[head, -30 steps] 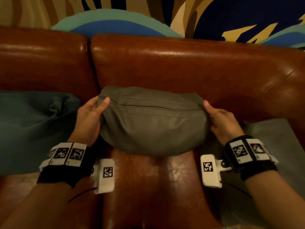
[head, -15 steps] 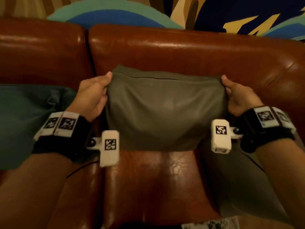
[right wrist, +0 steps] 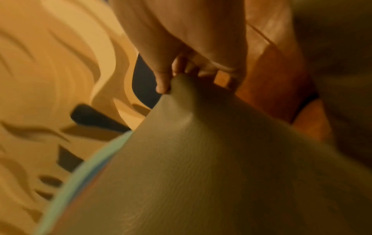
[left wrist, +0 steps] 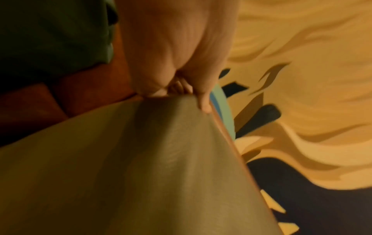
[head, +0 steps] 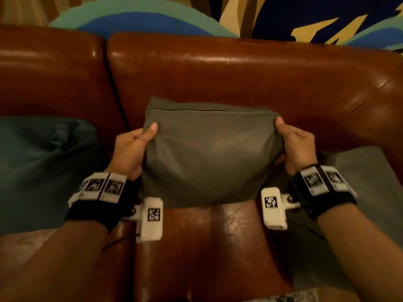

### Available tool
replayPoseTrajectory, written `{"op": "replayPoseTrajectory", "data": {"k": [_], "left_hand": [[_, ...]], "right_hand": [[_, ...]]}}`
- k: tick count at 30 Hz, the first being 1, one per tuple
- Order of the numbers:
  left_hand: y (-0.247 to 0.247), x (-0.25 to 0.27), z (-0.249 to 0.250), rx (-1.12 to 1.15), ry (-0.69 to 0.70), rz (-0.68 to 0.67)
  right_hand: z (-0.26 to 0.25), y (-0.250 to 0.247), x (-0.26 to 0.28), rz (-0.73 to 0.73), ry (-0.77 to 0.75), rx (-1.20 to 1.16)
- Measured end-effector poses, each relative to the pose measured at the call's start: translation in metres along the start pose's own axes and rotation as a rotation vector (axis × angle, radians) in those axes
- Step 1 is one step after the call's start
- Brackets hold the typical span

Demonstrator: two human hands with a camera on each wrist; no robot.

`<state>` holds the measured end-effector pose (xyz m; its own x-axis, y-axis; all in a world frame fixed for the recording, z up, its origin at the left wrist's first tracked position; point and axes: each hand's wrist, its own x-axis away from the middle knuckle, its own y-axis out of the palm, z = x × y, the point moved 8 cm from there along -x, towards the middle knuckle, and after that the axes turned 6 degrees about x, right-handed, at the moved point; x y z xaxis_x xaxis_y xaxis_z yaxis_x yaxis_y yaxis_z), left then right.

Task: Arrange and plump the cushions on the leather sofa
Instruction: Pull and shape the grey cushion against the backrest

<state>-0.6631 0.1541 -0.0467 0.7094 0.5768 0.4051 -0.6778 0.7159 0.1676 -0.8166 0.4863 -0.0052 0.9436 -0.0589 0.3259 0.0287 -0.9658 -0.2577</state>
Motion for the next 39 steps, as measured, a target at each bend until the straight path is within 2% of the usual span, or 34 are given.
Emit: {"op": "replayPoseTrajectory", "data": {"k": [2,6,9,10,14,16,20,22,25,28,30,32,35,37,39], "left_hand": [[0.003,-0.004,-0.003,-0.018,-0.029,-0.013],[-0.003,-0.003,0.005,-0.234,0.117,0.017],[-0.028,0.020,0.002,-0.327,0.242,0.242],[-0.030,0.027,0.002,-0.301,0.267,0.261],[-0.022,0.037,0.006,-0.192,0.294,0.132],[-0.019,0.038,0.000,-0.250,0.291,0.108],[-0.020,0.034,-0.001,-0.367,0.327,0.241],[-0.015,0.038,-0.001,-0.528,0.356,0.306],[-0.010,0.029,0.000,-0.570,0.370,0.298],[-0.011,0.018,-0.007,-0.566,0.264,0.236],[-0.017,0.011,-0.005,-0.490,0.178,0.264],[-0.023,0.001,0.006,-0.434,0.123,0.322],[-0.017,-0.022,0.032,-0.463,0.114,0.318],[-0.013,-0.039,0.036,-0.469,0.020,0.305],[-0.017,-0.046,0.029,-0.371,-0.124,0.335]], "right_hand": [[-0.001,0.008,-0.002,-0.002,0.071,0.035],[0.008,0.018,0.000,-0.049,0.075,-0.019],[0.014,0.008,0.011,0.048,-0.041,0.044],[0.012,0.003,0.014,0.083,-0.099,0.073],[0.012,-0.005,0.028,0.102,-0.183,-0.029],[0.018,-0.001,0.029,0.065,-0.183,0.065],[0.010,0.014,0.025,0.051,-0.299,0.217],[0.015,0.018,0.027,0.104,-0.294,0.360],[0.016,0.020,0.028,0.188,-0.263,0.447],[0.018,0.022,0.022,0.156,-0.259,0.480],[0.019,0.019,0.012,0.116,-0.220,0.484],[0.014,0.013,-0.004,0.111,-0.116,0.413],[0.001,0.014,-0.031,0.041,0.051,0.345],[-0.001,0.023,-0.047,-0.041,0.185,0.306],[0.011,0.026,-0.068,-0.083,0.285,0.310]]}}
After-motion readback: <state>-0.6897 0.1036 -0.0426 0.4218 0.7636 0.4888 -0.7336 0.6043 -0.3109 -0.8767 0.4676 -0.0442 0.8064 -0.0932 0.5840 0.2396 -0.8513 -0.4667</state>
